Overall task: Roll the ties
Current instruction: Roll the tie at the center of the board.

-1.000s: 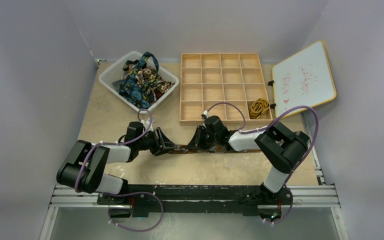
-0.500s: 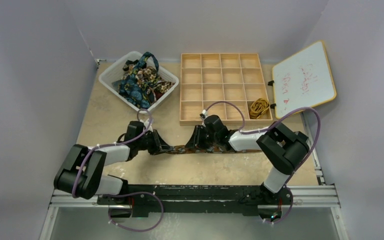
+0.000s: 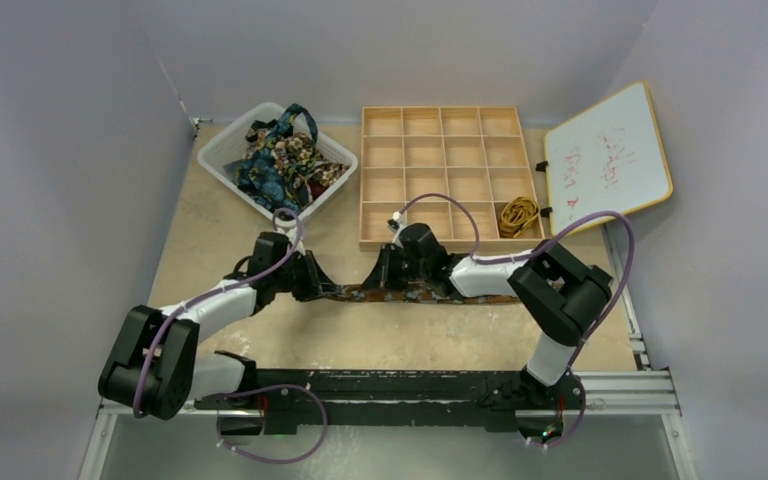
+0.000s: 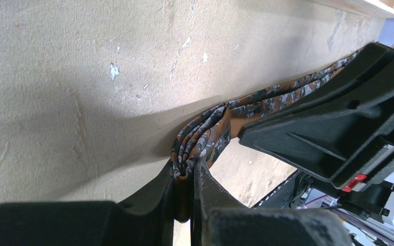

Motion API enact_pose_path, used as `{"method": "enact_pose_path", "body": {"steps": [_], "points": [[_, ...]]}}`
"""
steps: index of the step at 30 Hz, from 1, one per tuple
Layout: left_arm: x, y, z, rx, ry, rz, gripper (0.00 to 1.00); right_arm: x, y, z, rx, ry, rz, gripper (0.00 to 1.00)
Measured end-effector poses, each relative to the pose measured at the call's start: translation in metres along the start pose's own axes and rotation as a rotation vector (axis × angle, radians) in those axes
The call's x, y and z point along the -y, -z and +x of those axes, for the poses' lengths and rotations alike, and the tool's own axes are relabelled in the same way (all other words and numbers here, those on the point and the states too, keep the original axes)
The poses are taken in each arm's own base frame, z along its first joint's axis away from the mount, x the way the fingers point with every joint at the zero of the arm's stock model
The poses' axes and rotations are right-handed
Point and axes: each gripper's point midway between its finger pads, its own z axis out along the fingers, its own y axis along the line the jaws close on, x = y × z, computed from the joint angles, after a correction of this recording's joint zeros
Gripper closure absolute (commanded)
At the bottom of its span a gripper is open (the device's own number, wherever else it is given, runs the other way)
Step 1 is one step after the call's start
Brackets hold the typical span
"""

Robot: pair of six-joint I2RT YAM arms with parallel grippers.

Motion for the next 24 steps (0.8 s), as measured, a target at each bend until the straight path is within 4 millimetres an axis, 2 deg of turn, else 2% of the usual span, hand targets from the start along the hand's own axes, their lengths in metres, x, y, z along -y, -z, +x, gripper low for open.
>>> {"method": "enact_pose_path", "body": {"steps": [7, 14, 24], "points": [[0.001, 0.004, -0.003, -0.008, -0.028, -0.056, 1.0, 0.012, -0.022, 0.006, -0.05, -0.011, 0.043, 1.0], [0.006, 0.01, -0.005, -0.023, -0.063, -0.1, 1.0, 0.006, -0.029, 0.009, -0.075, -0.005, 0.02, 1.0], [0.049, 0.014, -0.01, -0.063, -0.195, -0.121, 1.0, -0.005, -0.046, 0.014, -0.117, -0.043, -0.07, 1.0]]}}
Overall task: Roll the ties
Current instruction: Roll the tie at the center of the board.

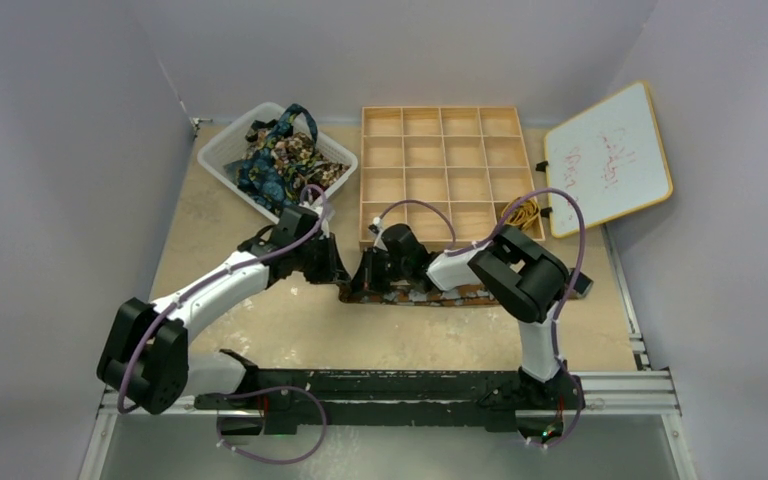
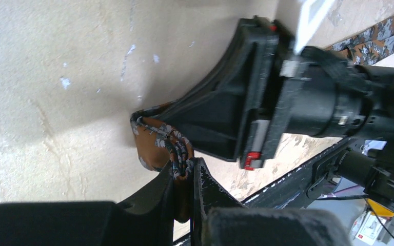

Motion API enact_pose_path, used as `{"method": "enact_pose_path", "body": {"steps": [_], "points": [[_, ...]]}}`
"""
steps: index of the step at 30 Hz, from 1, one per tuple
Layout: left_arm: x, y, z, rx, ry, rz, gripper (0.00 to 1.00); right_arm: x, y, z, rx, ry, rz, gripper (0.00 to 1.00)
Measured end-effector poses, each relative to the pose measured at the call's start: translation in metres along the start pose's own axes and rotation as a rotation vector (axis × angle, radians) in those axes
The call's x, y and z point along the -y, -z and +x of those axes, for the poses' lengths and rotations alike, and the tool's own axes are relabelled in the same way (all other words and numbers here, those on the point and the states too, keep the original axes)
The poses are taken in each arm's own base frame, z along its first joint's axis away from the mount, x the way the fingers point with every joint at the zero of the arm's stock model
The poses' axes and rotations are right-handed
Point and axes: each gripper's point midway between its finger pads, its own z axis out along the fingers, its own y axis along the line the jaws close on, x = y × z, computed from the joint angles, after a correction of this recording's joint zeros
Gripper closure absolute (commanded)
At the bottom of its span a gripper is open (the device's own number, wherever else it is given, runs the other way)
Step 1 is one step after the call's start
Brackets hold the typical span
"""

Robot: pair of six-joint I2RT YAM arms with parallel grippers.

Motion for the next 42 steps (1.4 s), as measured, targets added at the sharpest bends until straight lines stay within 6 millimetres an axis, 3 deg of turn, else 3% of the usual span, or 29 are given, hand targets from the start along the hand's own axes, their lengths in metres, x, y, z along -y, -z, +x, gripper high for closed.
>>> {"method": "enact_pose_path", "body": {"steps": [5, 11, 17, 24, 28, 31, 35, 37, 42], "points": [[0.007, -0.007, 0.002, -0.033, -0.03, -0.031, 1.0, -0.005, -0.006, 0.0, -0.017, -0.015, -0.034, 1.0], [-0.003, -0.013, 0.01, -0.072, -0.034, -0.108, 1.0, -0.008, 0.001, 0.0, -0.016, -0.019, -0.022, 1.0], [-0.009, -0.017, 0.012, -0.082, -0.054, -0.176, 1.0, -0.014, 0.032, -0.006, 0.05, -0.006, 0.025, 0.98], [-0.004, -0.03, 0.017, -0.117, -0.106, -0.213, 0.99, -0.007, 0.077, -0.035, 0.23, -0.014, 0.132, 0.93], [0.002, -0.041, 0.023, -0.155, -0.154, -0.224, 0.86, 0.013, 0.11, -0.05, 0.34, -0.051, 0.192, 0.82], [0.008, -0.051, 0.03, -0.194, -0.198, -0.228, 0.65, 0.022, 0.129, -0.057, 0.406, -0.067, 0.23, 0.76], [0.018, -0.059, 0.038, -0.233, -0.242, -0.209, 0.5, 0.019, 0.14, -0.059, 0.445, -0.061, 0.233, 0.68], [0.023, -0.06, 0.037, -0.238, -0.247, -0.197, 0.31, 0.019, 0.143, -0.06, 0.455, -0.057, 0.231, 0.65], [0.038, -0.047, 0.028, -0.2, -0.25, -0.156, 0.19, 0.018, 0.15, -0.062, 0.468, -0.027, 0.229, 0.43]]}}
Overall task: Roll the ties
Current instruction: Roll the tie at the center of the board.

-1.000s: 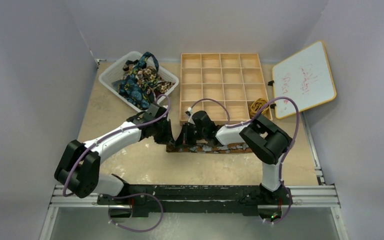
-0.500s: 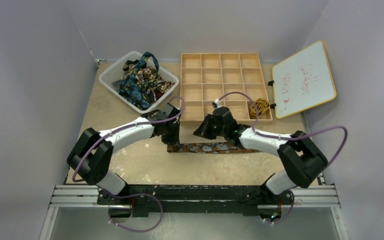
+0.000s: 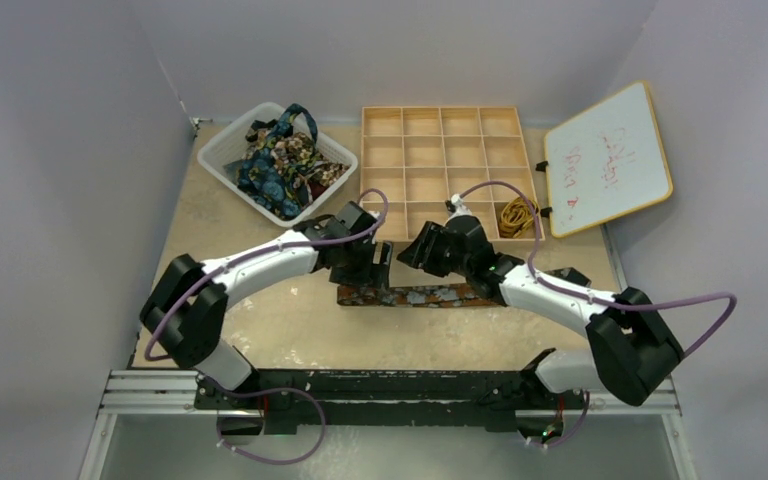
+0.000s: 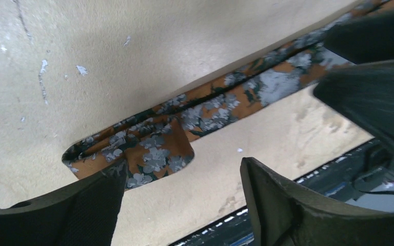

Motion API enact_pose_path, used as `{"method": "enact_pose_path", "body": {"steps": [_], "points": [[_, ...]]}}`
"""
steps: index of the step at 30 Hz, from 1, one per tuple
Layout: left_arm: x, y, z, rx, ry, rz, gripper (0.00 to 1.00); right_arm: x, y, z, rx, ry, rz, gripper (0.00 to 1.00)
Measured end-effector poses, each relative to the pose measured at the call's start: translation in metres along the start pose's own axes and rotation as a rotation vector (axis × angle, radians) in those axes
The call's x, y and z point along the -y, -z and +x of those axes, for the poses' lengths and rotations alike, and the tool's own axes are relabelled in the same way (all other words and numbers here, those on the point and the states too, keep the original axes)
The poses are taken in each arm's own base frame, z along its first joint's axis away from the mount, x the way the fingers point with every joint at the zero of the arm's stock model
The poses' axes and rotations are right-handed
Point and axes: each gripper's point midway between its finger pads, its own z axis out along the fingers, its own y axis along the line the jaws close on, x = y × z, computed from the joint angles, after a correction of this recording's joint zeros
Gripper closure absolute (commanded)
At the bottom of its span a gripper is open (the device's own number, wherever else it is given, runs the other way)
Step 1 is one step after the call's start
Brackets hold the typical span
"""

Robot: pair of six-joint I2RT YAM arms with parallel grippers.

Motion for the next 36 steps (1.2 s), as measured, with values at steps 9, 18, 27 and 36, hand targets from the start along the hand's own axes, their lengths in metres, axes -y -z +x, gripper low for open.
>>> {"method": "enact_pose_path", "body": {"steps": [9, 18, 27, 36], "points": [[-0.003, 0.071, -0.034, 0.259, 0.075, 0.092, 0.12, -0.035, 0.011, -0.01, 0.052, 0.228, -0.217, 0.08], [-0.098, 0.061, 0.004, 0.277, 0.423, 0.081, 0.1, -0.068, -0.001, 0.043, 0.012, 0.854, -0.468, 0.07], [-0.118, 0.055, 0.025, 0.275, 0.583, 0.155, 0.1, -0.067, -0.048, 0.084, -0.136, 1.201, -0.611, 0.08], [-0.119, 0.061, 0.021, 0.307, 0.584, 0.171, 0.1, -0.052, -0.073, 0.113, -0.266, 1.312, -0.679, 0.13]]}}
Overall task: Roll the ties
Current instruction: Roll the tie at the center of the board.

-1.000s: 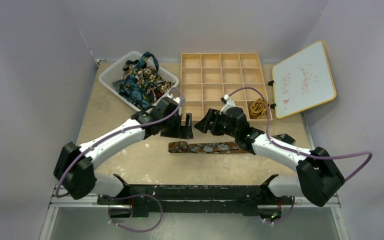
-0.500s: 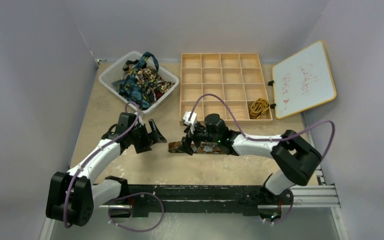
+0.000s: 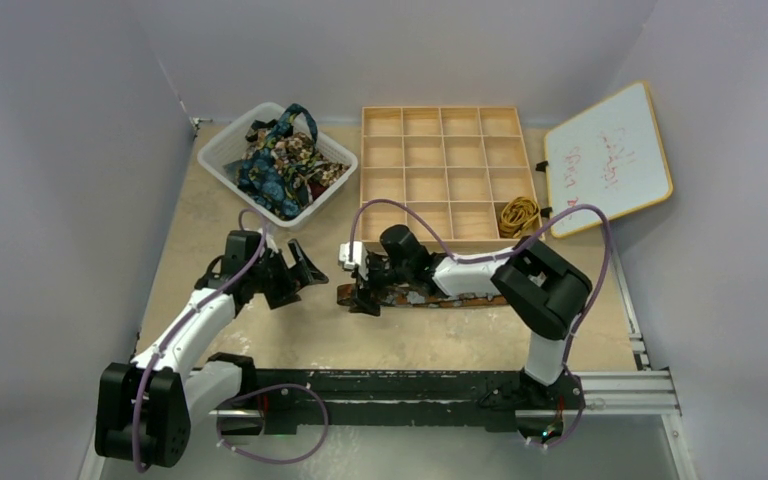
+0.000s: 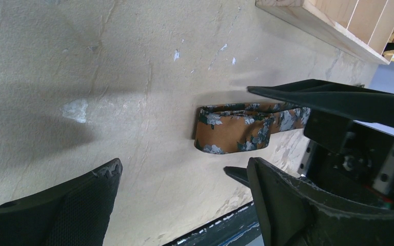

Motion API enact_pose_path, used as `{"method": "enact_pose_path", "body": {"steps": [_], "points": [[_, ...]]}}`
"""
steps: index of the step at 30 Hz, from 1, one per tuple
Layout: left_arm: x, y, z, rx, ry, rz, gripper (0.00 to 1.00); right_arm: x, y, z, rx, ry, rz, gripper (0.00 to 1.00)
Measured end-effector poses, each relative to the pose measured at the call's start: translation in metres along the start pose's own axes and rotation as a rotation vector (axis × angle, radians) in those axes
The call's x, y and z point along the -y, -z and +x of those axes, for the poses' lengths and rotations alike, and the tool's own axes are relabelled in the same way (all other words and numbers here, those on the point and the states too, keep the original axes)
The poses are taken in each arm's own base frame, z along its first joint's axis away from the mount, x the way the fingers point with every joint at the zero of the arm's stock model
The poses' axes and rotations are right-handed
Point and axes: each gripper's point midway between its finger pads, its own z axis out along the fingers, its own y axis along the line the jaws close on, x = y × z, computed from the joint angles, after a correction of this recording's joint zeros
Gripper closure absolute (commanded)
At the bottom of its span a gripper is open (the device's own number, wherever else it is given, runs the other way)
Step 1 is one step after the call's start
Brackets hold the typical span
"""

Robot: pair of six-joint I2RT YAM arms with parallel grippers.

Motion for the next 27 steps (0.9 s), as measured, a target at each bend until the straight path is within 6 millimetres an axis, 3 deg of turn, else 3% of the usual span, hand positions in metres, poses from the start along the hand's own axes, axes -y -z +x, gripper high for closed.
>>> {"method": "enact_pose_path", "body": {"steps": [5, 7, 12, 15, 24, 27], "points": [[0.0, -0.001, 0.001, -0.003, -0.001, 0.006, 0.1, -0.002, -0.012, 0.018, -0.056, -0.006, -0.032, 0.23], [-0.001, -0.001, 0.003, -0.007, 0.001, 0.006, 0.1, -0.002, -0.014, 0.02, -0.063, -0.005, -0.035, 0.32], [-0.003, -0.004, 0.005, -0.016, 0.006, 0.012, 0.11, 0.005, -0.018, 0.02, -0.075, 0.015, -0.017, 0.44], [-0.003, -0.005, 0.008, -0.02, 0.011, 0.02, 0.11, 0.005, -0.019, 0.019, -0.079, 0.025, -0.016, 0.46], [-0.004, -0.008, 0.012, -0.031, 0.027, 0.033, 0.11, 0.005, -0.018, 0.015, -0.095, 0.016, -0.006, 0.19], [-0.003, -0.008, 0.011, -0.028, 0.025, 0.042, 0.11, 0.011, -0.007, -0.002, -0.058, -0.006, 0.071, 0.01]]}}
